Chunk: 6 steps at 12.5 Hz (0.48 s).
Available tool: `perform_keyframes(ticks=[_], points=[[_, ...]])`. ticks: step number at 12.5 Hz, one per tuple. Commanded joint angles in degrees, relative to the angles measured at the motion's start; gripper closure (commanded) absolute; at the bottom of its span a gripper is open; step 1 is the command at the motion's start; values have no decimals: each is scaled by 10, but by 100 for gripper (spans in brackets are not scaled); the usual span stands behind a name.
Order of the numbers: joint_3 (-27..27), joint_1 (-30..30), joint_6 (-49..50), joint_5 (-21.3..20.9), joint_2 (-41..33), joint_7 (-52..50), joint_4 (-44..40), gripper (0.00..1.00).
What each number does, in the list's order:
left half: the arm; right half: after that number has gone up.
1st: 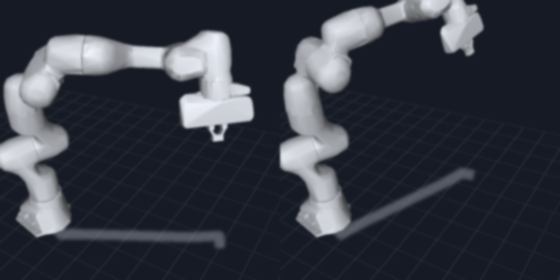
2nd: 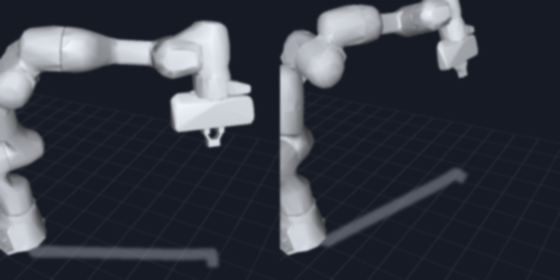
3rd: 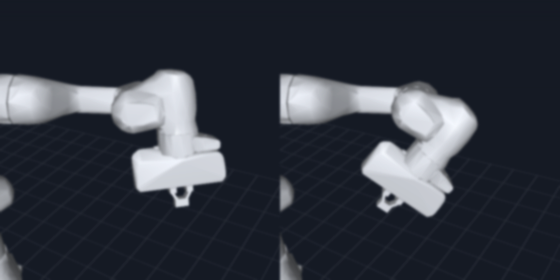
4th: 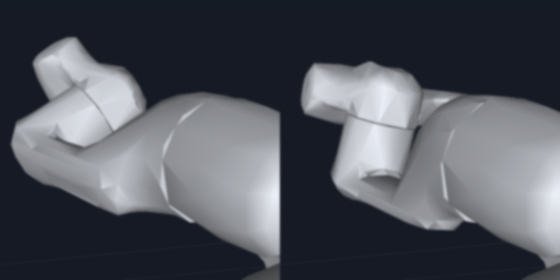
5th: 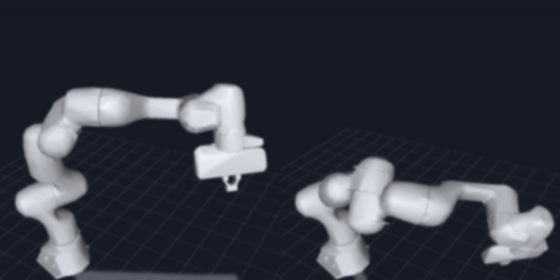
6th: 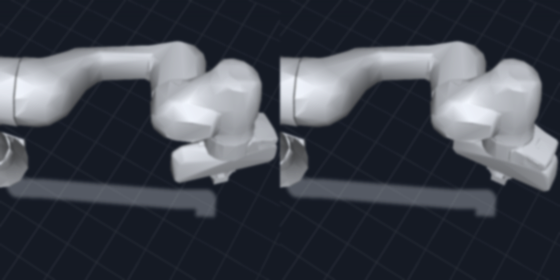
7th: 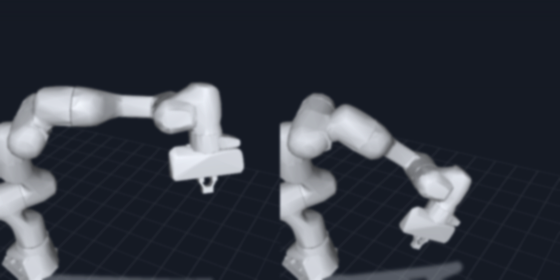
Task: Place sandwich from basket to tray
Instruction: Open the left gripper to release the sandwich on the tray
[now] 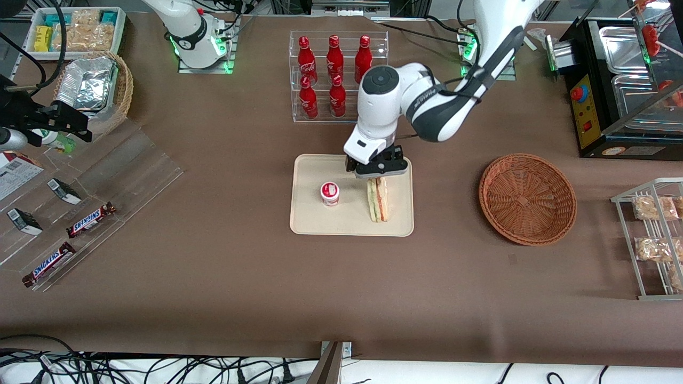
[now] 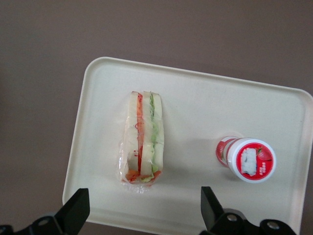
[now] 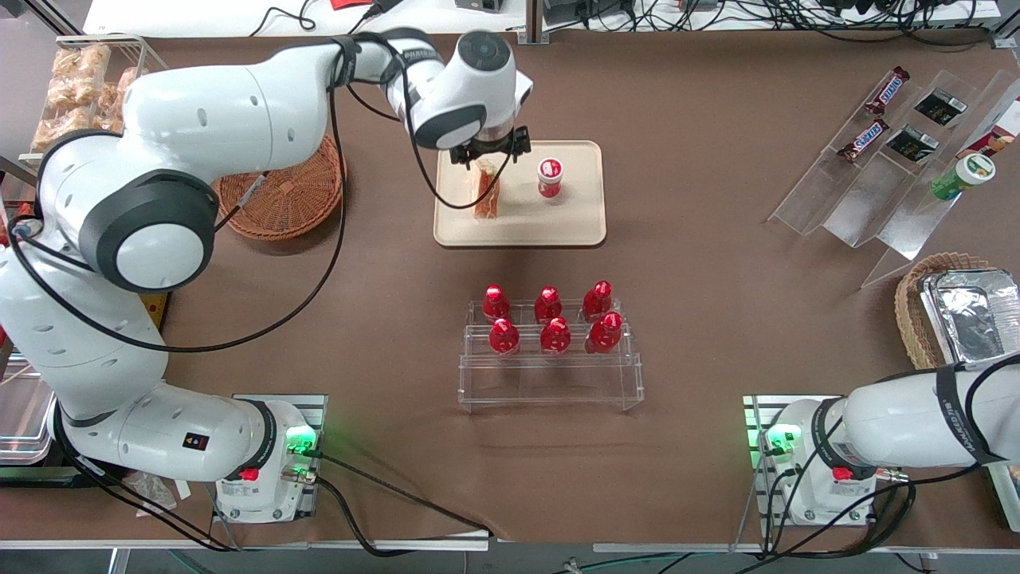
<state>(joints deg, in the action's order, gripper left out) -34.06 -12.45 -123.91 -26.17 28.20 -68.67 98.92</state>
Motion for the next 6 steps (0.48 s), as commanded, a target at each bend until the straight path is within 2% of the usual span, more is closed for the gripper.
perform_keyframes(ticks=[1,3,5,6], points=[[-10,18,99,60,-26,40,-65,0],[-9,62,157,102,-26,110,-120,0],[-11,113,184,111,-27,147,-147,0],[-9,120,190,111,-27,151,-153,0]])
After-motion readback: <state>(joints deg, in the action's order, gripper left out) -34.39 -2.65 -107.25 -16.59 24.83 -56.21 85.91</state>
